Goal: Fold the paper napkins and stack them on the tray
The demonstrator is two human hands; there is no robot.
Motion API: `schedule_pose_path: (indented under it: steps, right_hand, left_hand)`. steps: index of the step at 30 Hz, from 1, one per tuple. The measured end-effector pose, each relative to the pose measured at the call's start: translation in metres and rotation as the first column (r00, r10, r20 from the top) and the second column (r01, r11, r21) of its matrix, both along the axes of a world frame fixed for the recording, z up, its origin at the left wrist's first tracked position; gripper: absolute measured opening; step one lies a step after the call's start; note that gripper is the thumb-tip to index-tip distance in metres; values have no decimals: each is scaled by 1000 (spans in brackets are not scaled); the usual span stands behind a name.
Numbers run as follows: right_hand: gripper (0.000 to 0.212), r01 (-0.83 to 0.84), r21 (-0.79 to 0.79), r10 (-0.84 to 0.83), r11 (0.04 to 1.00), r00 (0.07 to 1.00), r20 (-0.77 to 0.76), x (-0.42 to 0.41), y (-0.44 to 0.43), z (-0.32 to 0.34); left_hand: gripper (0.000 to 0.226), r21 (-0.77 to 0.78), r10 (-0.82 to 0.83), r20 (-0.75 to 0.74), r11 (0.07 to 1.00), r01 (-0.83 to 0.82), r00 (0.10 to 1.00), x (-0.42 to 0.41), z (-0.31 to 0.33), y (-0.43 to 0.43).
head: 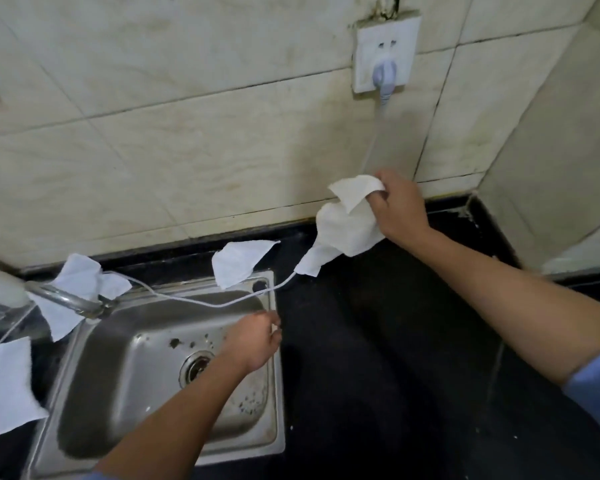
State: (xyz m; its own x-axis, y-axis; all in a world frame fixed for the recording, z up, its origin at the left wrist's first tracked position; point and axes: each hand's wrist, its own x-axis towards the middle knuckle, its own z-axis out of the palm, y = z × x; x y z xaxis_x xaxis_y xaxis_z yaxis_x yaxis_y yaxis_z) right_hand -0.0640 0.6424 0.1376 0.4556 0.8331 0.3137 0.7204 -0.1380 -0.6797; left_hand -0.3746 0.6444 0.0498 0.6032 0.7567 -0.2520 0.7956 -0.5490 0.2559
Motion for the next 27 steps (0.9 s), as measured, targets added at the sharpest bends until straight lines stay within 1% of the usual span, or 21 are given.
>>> schedule_pose_path:
  steps: [2,3,5,8,9,11,13,15,17,19,21,23,25,27]
  right_hand:
    - [23,-39,32,39,999,999,17,-5,-27,6]
    - [24,-63,4,63,998,998,27,-9,-41,3]
    - [22,-99,-135,108,986,993,57,-17,-69,-17]
    - [21,-156,-337,191,929,979,74,-31,-111,-75]
    - [23,-165,-431,219,887,973,77,-35,-125,-97]
    - [28,-160,-638,259,753,964,63,-46,-151,-137]
    - [32,-159,-763,288,627,957,38,-57,-177,-164]
    - [36,-174,-798,309,577,951,16,-68,-199,-176]
    - [41,-175,-810,320,560,947,17,-73,-216,-180]
    - [43,-158,-823,351,545,935,53,-73,-228,-177]
    - [42,-123,-779,339,614,933,120,-72,-235,-174]
    - [40,-82,-714,315,696,928,201,-69,-235,-171]
    - [45,-40,-707,324,706,906,271,-66,-231,-173]
    - [40,-49,-742,340,668,908,246,-69,-227,-181]
  left_hand:
    - [16,-7,-35,25,999,35,999,8,-3,9]
    - [17,-18,-46,37,999,47,998,12,-7,13]
    - [18,-37,-61,43,997,62,997,19,-15,16]
    - [20,-65,-103,11,992,104,995,28,-30,11]
    - [20,-79,-126,1,989,125,992,30,-36,9]
    - [20,-103,-167,-22,981,164,986,30,-48,3]
    - [20,-138,-192,-37,973,186,981,27,-62,-2]
    - [19,-167,-228,-60,962,215,972,27,-73,-5]
    - [18,-191,-257,-66,952,241,964,30,-81,-7]
    - [20,-189,-279,-49,945,266,959,39,-86,-7]
    - [28,-146,-322,-28,938,315,946,53,-90,-7]
    - [44,-68,-400,-6,915,398,917,72,-93,-9]
    - [58,-8,-488,-23,873,488,872,91,-97,-12]
    - [61,-13,-541,-90,840,542,836,106,-103,-16]
